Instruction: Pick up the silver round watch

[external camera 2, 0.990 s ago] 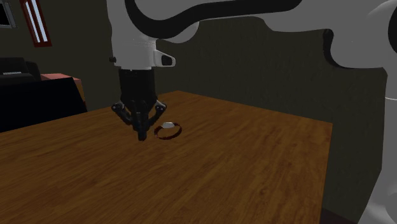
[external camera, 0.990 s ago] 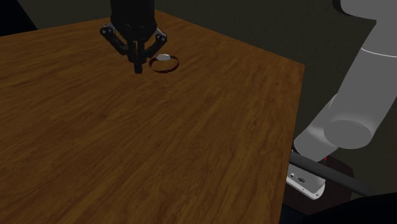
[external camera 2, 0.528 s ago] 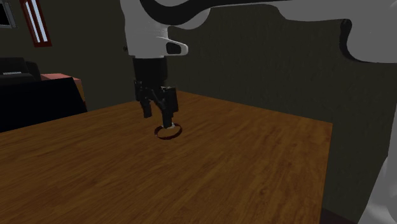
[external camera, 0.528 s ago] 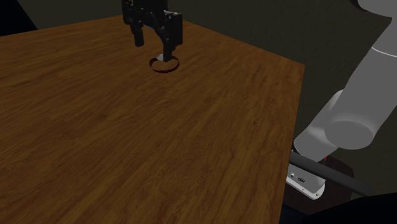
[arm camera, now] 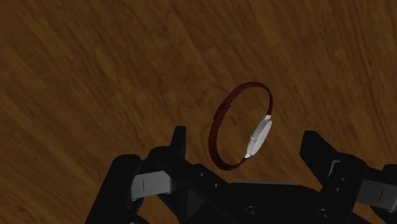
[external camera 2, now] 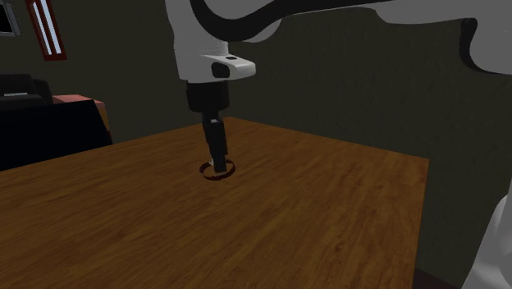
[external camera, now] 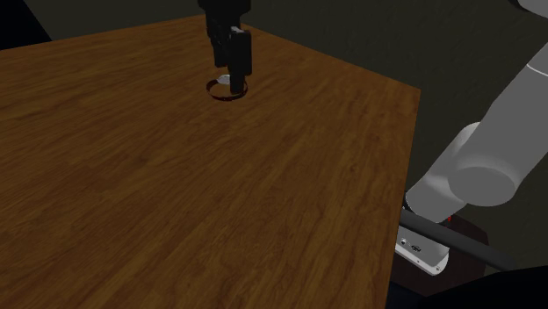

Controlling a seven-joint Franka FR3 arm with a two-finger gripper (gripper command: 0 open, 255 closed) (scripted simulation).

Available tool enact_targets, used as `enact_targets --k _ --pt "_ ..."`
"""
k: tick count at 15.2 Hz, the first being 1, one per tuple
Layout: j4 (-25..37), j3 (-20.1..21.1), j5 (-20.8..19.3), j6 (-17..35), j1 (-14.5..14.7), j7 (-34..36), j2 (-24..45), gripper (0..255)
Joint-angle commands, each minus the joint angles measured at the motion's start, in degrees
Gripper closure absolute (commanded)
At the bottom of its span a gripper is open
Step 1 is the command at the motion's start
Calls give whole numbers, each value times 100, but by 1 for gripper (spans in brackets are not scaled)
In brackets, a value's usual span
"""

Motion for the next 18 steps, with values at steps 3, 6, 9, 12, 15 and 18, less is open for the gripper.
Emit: enact_targets --k 3,6,9,12,15,18 --pt "-205 -3 10 189 -5 29 -20 0" --pt "-192 0 6 182 -1 35 -13 255" --pt "-193 0 6 182 -1 35 -14 255" --pt "-194 0 6 183 -1 35 -14 255" --pt "-29 3 -1 30 5 29 1 255" --pt "249 13 -26 -214 24 33 46 255"
